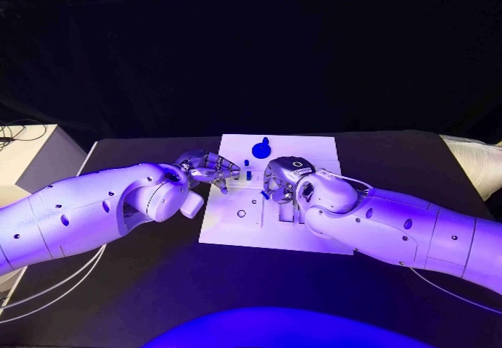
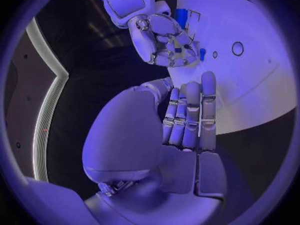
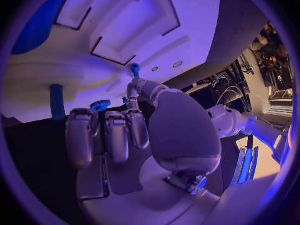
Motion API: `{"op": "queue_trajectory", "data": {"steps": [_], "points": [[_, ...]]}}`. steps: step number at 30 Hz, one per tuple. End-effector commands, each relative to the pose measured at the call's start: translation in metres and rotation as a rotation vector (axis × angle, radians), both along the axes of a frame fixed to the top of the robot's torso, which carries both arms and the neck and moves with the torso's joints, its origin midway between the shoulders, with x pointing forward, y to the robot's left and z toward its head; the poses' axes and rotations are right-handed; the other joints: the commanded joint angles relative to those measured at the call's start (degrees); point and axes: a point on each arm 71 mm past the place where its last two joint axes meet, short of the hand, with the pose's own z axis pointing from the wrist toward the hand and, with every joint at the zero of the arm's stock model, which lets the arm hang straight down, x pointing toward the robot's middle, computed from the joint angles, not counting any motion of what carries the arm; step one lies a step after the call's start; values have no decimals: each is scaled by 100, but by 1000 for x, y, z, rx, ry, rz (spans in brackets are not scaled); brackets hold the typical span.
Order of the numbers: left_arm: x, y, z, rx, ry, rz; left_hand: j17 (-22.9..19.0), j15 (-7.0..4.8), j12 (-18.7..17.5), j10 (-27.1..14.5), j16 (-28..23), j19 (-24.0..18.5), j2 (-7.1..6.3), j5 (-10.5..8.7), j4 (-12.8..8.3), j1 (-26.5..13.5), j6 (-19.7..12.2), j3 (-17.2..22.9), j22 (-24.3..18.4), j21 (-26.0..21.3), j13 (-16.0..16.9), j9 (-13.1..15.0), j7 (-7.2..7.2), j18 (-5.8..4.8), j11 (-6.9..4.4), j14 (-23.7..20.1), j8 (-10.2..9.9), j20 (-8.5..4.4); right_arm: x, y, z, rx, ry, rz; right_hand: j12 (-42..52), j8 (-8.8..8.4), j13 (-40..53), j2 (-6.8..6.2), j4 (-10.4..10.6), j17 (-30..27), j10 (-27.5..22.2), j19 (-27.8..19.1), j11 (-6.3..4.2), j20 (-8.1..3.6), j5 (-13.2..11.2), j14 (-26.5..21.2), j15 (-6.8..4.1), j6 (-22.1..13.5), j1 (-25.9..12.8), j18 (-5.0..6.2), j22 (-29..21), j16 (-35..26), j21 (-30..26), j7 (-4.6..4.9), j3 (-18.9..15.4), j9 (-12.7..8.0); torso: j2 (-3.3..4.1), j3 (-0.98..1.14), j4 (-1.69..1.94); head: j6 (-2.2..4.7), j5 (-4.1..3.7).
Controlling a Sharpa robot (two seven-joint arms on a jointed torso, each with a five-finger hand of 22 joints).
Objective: Assemble the parts on the task board
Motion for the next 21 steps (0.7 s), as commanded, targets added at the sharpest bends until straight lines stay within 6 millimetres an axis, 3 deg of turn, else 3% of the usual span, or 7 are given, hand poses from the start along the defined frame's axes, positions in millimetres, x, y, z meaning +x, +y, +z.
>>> {"op": "queue_trajectory", "data": {"steps": [1, 14, 21], "points": [[0, -1, 1, -3, -5, -1, 5, -8, -30, 39, -32, 40, 5, 8, -13, 45, 40, 25, 5, -1, -7, -8, 19, 86, -20, 23, -21, 10, -1, 3, 2, 37, -16, 15, 31, -12, 982, -19, 37, 1508, 89, 510, -48, -24, 32, 597, -35, -47, -60, -103, 1359, 25, 36, 4, 4, -4, 3, 2, 1, -1, -2], [0, -2, 1, -4, -4, -2, 5, -8, -30, 39, -32, 40, 5, 8, -13, 45, 40, 25, 5, -1, -7, -8, 19, 86, -20, 23, -21, 10, -1, 4, -3, 34, -11, 4, -86, -19, 901, -107, 48, 1508, 4, 505, -41, -27, 28, 597, -33, -89, -85, -98, 1351, 25, 4, 19, -22, -10, -2, -1, 10, -18, 3], [0, -2, 1, -4, -4, -2, 5, -8, -30, 39, -32, 40, 5, 8, -13, 45, 40, 25, 5, -1, -7, -8, 19, 86, -20, 23, -21, 10, -4, -5, 0, 65, -30, -19, -345, -132, 725, -432, 256, 1508, -186, 489, 62, 25, -35, 597, 50, -276, -362, -85, 1329, 25, -78, 139, -250, -95, -1, 4, -9, -17, 28]]}}
